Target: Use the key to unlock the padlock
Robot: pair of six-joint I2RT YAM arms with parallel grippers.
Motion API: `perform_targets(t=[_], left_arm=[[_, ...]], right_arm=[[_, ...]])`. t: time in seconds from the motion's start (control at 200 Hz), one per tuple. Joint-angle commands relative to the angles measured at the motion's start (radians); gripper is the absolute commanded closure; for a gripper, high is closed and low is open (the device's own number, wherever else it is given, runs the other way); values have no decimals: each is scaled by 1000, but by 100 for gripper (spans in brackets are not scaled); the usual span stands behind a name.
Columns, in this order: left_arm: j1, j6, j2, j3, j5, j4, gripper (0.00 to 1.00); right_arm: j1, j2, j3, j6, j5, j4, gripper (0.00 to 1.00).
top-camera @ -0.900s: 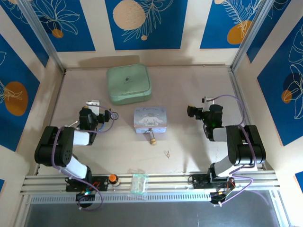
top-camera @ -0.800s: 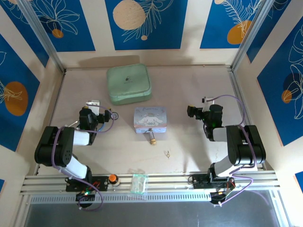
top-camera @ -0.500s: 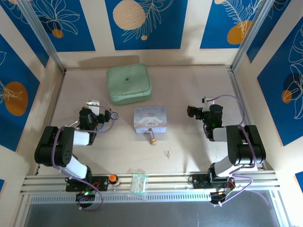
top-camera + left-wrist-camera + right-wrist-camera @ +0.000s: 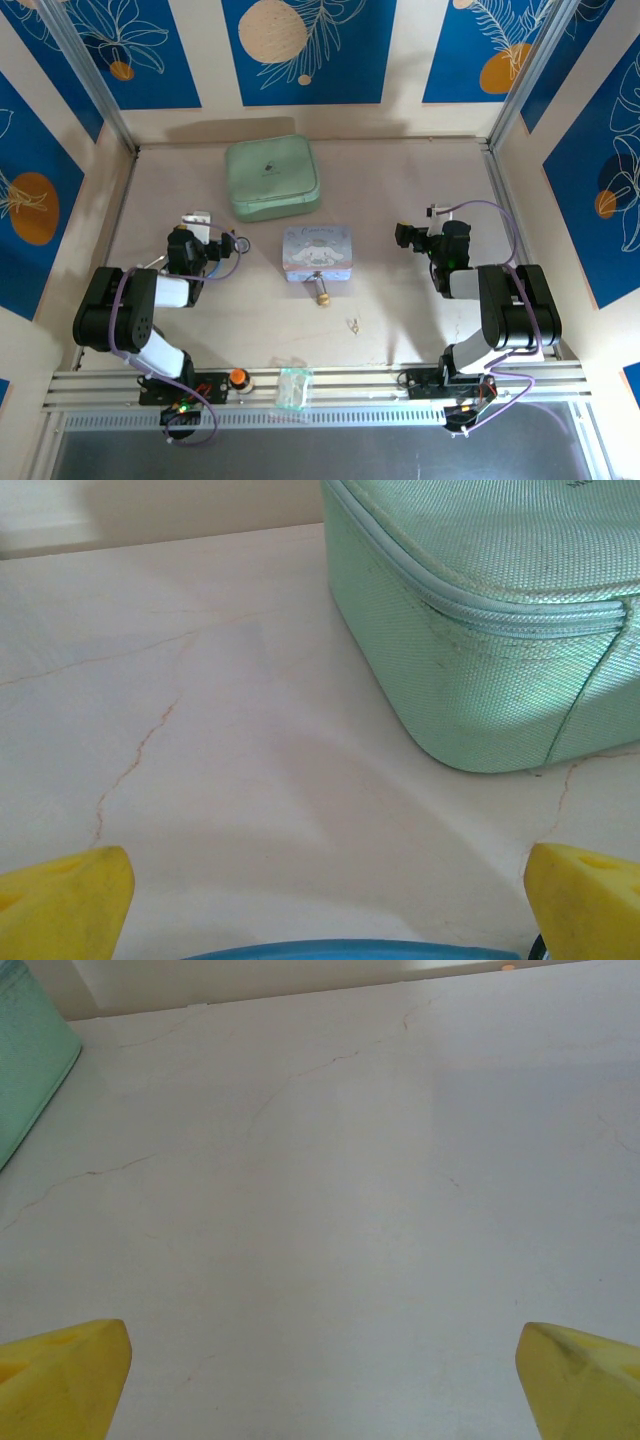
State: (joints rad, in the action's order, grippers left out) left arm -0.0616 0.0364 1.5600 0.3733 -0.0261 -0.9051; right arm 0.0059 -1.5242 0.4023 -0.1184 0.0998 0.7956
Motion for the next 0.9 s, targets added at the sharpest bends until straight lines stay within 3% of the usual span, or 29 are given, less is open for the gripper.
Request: perform_targets(t=[0.0, 0.19, 0.385, 0.465, 0.535, 0.61, 0.665, 0.725, 0.8, 0.895], left_arm=[[2, 16, 1, 9, 18, -19, 1], [3, -12, -40, -32, -62, -65, 1], [0, -27, -276, -34, -101, 127, 1], [0, -124, -388, -28, -131, 216, 1], [0, -291, -487, 8, -131, 376, 1], [1, -475, -565, 37, -102, 498, 1], [3, -622, -612, 13, -69, 508, 1], [2, -673, -655, -14, 35, 486, 1], [-6, -750, -696, 9, 142, 608, 1], [-59, -754, -732, 54, 205, 789, 0]], right_arm=[[-6, 4, 21, 19, -18, 4, 1], [-32, 28, 30, 4, -68, -32, 1], [-22, 186, 78, -12, -58, -261, 1], [-20, 259, 116, -79, -60, -397, 1], [-23, 313, 186, -162, -95, -588, 1], [-29, 343, 256, -283, -104, -768, 1], [-46, 357, 280, -310, -223, -838, 1], [-55, 371, 285, -328, -337, -890, 1], [-53, 382, 285, -345, -429, -956, 1], [-10, 380, 287, -337, -447, -1038, 1]])
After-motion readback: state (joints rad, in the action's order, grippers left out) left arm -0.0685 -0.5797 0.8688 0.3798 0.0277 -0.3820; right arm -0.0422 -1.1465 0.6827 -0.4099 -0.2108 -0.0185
